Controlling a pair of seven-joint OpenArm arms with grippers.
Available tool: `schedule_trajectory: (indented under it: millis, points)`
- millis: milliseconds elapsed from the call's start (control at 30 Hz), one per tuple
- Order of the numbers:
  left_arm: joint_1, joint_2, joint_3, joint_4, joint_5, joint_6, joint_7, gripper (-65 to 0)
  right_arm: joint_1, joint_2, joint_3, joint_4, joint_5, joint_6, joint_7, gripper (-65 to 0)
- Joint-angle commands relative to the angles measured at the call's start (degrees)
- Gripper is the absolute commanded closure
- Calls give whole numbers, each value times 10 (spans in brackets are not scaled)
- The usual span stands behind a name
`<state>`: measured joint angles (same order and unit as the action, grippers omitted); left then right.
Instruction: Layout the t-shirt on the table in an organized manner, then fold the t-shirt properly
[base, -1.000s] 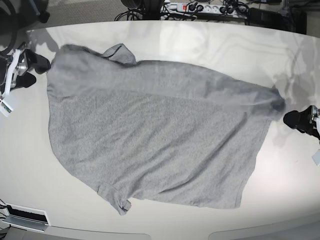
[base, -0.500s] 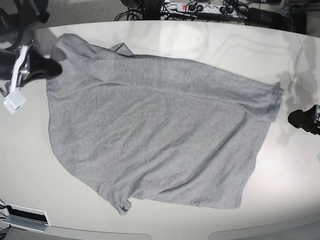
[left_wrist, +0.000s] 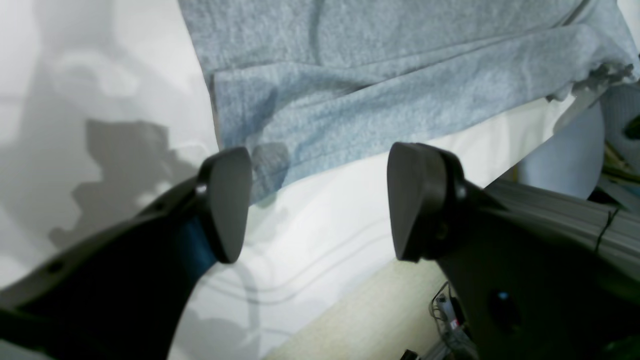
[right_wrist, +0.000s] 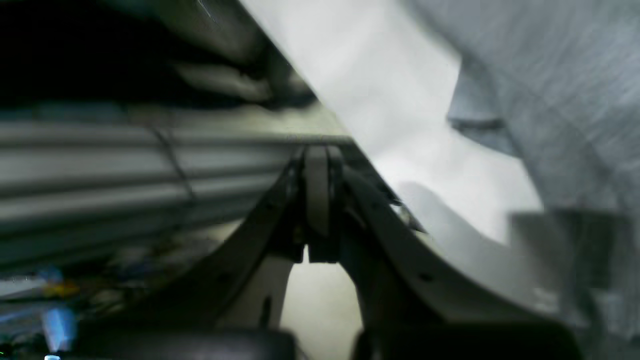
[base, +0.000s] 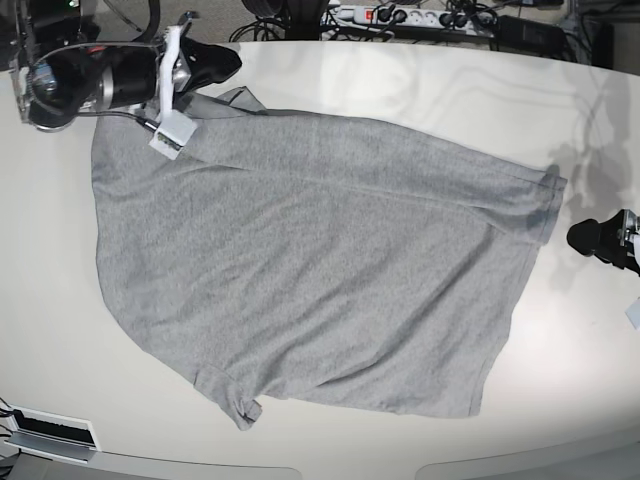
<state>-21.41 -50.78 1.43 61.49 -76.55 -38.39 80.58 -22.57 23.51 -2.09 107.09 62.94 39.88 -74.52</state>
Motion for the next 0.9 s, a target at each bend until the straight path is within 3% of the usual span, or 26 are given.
schedule_trajectory:
  millis: [0, 200, 333, 467, 733, 867]
  points:
    - [-12, -16, -7, 7, -11, -2, -6, -434, 5, 6, -12, 8, -20, 1, 40, 0]
    - [-11, -16, -7, 7, -11, -2, -6, -434, 5, 6, -95, 8, -264, 0, 190, 0]
    - [-12, -16, -7, 7, -11, -2, -6, -434, 5, 6, -117, 8, -379, -67, 240, 0]
    - [-12, -16, -7, 7, -10, -2, -6, -434, 7, 10, -117, 8, -486, -141, 244, 0]
    - [-12, -16, -7, 7, -9, -2, -6, -434, 7, 21, -117, 9, -550, -235, 244, 0]
    - [-12, -16, -7, 7, -9, -2, -6, -434, 7, 21, -117, 9, -549, -203, 239, 0]
